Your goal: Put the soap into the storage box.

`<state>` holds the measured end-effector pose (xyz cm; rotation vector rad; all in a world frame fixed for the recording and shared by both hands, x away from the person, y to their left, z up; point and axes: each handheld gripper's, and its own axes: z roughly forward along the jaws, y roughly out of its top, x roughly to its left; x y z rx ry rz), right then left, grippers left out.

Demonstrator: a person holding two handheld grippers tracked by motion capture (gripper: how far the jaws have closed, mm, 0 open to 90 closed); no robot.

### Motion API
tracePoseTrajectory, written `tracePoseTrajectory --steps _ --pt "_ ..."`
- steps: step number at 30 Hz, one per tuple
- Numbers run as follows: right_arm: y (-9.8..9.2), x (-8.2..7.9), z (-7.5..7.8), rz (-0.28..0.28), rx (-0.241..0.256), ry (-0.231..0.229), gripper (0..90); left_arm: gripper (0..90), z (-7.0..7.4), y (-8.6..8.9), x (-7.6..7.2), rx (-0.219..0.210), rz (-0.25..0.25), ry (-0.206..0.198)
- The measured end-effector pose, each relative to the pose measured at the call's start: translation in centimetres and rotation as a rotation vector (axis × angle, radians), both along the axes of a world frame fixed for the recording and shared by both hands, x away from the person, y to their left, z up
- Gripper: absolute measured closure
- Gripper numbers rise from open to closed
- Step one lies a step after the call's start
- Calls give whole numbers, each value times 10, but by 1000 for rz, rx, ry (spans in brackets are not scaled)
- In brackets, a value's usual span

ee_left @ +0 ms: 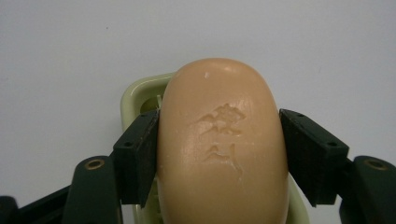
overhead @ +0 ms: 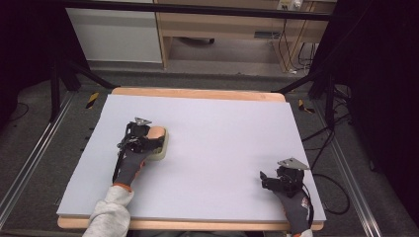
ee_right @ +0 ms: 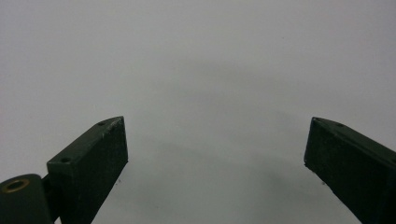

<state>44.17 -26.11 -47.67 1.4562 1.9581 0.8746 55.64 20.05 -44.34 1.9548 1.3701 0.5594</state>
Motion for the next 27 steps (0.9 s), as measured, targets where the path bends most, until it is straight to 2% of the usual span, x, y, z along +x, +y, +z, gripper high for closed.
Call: tracePoseTrajectory --steps 18,27 --pt "0 0 0 2 -2 1 64 315 -8 -1 2 28 7 25" --pt "0 0 0 1 -2 3 63 313 -9 0 2 18 13 32"
